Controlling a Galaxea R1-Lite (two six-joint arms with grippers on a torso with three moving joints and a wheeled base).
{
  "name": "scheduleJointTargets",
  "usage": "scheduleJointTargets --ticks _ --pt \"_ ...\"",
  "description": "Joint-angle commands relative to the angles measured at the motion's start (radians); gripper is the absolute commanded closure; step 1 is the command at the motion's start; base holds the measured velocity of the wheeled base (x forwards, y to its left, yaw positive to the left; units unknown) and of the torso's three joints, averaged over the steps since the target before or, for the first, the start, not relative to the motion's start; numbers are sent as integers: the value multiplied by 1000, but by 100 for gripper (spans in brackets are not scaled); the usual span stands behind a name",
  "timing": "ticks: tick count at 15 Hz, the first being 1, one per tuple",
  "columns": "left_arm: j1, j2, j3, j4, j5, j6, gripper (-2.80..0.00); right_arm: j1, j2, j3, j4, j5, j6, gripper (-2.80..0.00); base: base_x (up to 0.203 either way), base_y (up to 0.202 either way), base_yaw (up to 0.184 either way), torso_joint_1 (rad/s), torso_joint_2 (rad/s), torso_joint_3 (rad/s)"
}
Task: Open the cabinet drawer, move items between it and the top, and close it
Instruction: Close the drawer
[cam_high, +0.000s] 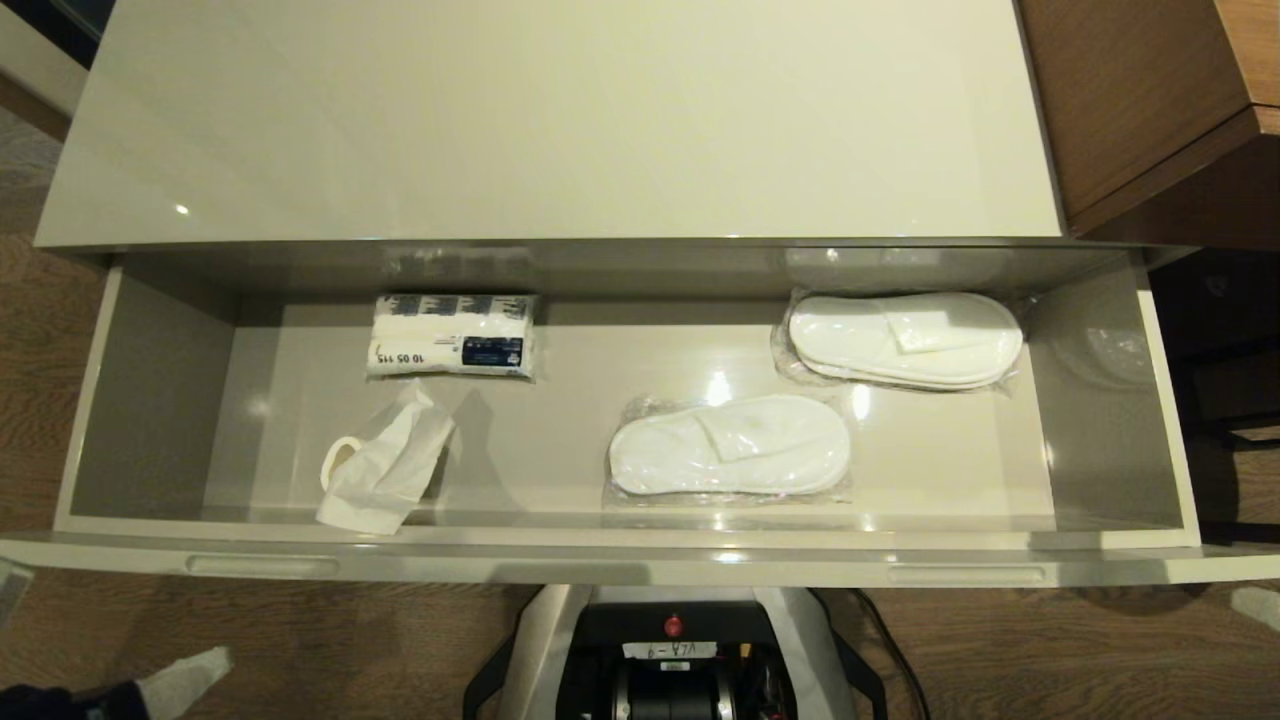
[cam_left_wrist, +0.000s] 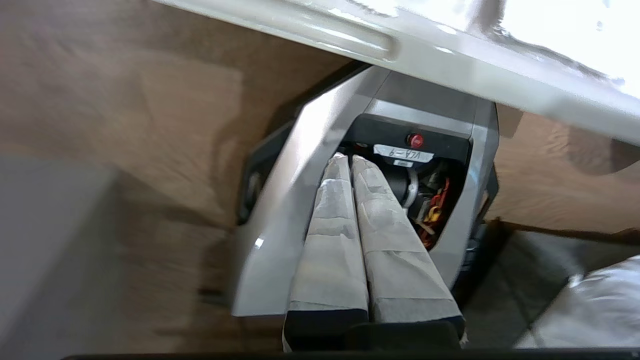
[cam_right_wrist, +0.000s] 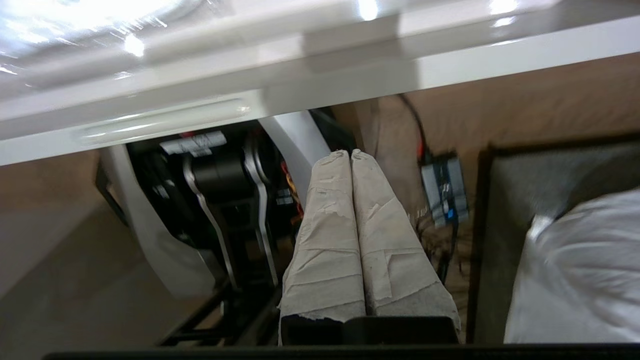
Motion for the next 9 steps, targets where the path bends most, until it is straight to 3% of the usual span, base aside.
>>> scheduleJointTargets --ticks 1,4,6,9 --pt "-4 183 58 -127 -5 -43 0 55 202 92 -179 -21 47 0 0 0 0 0 0 0" --pt "-6 244 53 -184 -6 -61 0 67 274 120 -295 -79 82 0 0 0 0 0 0 0" --pt "-6 323 58 -336 -3 -100 0 98 362 134 -417 -129 97 0 0 0 0 0 0 0" --pt "-10 342 58 -393 0 -113 0 160 363 144 -389 -140 110 0 0 0 0 0 0 0"
